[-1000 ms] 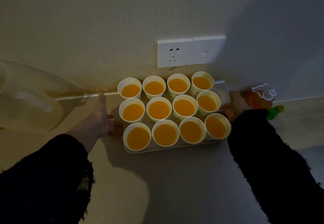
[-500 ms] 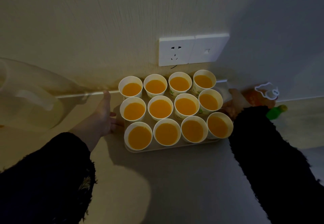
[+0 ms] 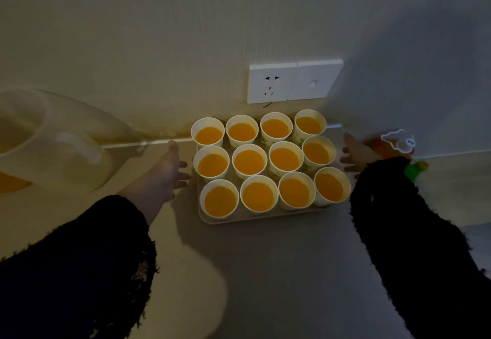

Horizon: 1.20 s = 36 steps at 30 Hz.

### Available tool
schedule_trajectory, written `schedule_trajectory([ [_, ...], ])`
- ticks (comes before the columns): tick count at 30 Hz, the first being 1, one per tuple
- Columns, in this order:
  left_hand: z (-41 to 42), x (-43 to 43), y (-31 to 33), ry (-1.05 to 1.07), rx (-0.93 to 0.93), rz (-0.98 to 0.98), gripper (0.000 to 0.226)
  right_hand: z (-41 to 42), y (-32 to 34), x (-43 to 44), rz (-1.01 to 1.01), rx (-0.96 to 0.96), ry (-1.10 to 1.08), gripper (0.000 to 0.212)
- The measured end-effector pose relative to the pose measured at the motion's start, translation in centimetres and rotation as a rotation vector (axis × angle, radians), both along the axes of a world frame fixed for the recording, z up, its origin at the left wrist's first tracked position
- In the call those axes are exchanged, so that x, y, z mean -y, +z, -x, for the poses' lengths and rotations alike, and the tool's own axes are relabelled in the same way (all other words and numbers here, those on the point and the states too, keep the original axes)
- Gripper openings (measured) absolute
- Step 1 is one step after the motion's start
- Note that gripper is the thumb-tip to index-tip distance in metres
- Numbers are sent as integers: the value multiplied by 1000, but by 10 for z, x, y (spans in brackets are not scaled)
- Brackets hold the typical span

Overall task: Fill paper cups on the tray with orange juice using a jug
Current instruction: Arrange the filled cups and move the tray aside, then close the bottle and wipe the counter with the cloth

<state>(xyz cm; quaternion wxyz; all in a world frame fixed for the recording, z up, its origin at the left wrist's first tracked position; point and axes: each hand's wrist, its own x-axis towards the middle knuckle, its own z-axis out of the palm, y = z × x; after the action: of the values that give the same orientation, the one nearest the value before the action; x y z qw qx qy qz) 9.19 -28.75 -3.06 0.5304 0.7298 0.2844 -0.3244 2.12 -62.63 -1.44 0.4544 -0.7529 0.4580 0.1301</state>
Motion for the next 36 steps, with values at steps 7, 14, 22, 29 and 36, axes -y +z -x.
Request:
schedule_trajectory([
  [7,16,-25,32,-5,167,62,60,-2,39,-39,446,157,333,39],
  [14,42,-70,58,-41,231,162,26,-6,67,-118,528,296,505,28],
  [22,65,-164,85,-122,348,192,17,-1,95,-247,534,408,517,29],
  [29,87,-271,89,-223,299,149,19,18,91,-389,447,439,589,29],
  [36,100,-364,80,-226,206,96,20,48,70,-506,291,417,679,24],
])
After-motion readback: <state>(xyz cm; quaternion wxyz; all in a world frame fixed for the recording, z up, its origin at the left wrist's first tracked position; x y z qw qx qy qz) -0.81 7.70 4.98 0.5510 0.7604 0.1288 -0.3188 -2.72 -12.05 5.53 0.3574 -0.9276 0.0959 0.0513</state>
